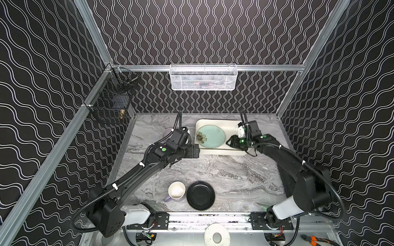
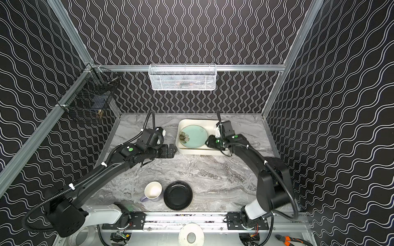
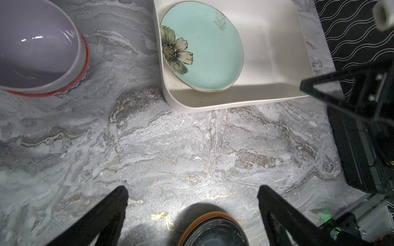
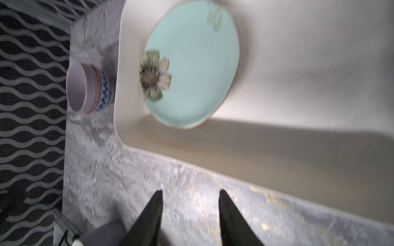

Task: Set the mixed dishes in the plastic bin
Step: 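Move the right gripper to the black orange-rimmed plate and pinch its edge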

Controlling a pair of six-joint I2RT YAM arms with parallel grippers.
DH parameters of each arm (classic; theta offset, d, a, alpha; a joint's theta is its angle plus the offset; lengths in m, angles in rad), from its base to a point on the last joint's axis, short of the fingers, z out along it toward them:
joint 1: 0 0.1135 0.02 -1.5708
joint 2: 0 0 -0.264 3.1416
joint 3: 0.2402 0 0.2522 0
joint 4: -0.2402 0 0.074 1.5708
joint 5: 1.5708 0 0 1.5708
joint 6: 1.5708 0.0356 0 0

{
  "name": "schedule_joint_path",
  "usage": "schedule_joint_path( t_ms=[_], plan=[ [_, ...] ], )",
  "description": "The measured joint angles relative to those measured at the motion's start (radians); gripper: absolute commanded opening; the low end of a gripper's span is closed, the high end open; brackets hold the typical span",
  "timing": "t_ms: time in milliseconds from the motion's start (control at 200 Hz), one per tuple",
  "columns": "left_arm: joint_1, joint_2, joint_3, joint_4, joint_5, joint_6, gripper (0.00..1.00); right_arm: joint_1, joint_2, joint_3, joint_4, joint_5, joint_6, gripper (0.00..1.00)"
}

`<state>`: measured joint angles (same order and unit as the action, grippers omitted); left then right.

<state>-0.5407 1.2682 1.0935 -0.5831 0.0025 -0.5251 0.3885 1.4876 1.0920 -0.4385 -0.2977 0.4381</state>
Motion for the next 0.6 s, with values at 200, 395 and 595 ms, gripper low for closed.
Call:
schedule_joint_path(
  t_ms=[200,395,595],
  plan=[
    [-0.052,-0.105,-0.072,-0.034,-0.033,-0.027,0.99,0.204,-0.175,-0.272,0.035,-0.015,0.072,0.39],
    [-0.063,-0.16,-0.048,-0.103,-0.084,-0.027,0.99,0.392,-0.261,-0.433,0.098,0.032,0.169,0.39],
    [-0.065,-0.211,-0.039,-0.152,-0.109,-0.024,0.99,0.57,-0.233,-0.473,0.161,0.106,0.257,0.38]
  ],
)
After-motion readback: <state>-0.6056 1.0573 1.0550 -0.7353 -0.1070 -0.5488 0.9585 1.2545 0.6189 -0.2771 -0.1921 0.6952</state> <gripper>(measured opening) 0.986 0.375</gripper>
